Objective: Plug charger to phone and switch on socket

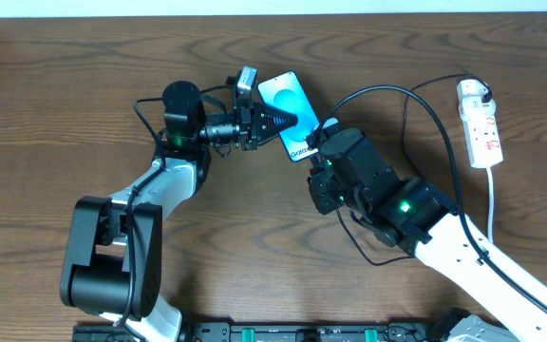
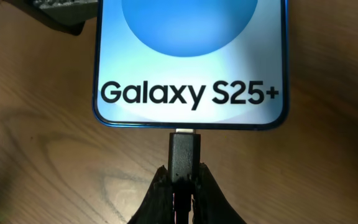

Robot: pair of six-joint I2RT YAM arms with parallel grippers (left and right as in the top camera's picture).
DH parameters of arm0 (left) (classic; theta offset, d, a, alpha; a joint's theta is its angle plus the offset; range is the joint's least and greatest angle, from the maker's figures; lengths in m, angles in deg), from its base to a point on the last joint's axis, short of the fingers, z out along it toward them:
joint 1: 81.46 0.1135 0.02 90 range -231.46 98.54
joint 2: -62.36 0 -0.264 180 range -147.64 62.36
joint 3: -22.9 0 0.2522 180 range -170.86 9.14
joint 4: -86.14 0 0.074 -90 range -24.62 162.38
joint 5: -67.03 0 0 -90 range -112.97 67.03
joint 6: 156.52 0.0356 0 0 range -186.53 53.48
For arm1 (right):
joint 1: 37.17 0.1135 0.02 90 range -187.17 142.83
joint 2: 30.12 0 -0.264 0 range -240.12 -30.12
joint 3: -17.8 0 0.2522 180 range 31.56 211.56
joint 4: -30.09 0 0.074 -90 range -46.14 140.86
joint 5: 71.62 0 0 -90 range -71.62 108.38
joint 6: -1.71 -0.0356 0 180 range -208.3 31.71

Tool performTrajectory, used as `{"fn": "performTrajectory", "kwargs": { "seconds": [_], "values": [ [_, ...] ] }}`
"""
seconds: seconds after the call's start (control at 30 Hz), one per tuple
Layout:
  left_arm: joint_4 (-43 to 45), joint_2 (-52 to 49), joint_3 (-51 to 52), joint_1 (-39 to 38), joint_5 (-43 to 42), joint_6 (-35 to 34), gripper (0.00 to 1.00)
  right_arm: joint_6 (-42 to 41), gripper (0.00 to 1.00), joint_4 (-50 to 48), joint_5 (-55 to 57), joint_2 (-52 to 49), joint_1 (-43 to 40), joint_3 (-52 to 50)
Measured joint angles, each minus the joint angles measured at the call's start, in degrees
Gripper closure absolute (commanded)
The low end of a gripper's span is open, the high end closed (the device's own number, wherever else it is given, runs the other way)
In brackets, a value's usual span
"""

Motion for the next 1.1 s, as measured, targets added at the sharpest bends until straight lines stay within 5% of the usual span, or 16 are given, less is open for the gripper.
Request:
{"fn": "performTrajectory", "kwargs": {
  "seconds": [0.3,0.57,0.7,1.1],
  "values": [
    [0.02,0.00,0.00,-1.05,1.01,1.18,0.93,-0.28,0.98,0.22,0.48,0.00,-0.02,-0.83],
    [0.20,0.00,-0.04,-1.57,-0.13,3.41,0.93,-1.79,0.49,-2.80,-1.18,3.28,-0.04,-0.70],
    [0.59,0.00,-0.02,-2.38,-0.98,4.94,0.93,-1.62,0.33,2.05,-1.20,9.60,-0.52,-0.33],
    [1.79,-0.11,-4.87,-4.92,1.88,5.92,0.93,-1.81,0.07,12.52,10.69,35.19,-1.66,-0.11]
  ]
}}
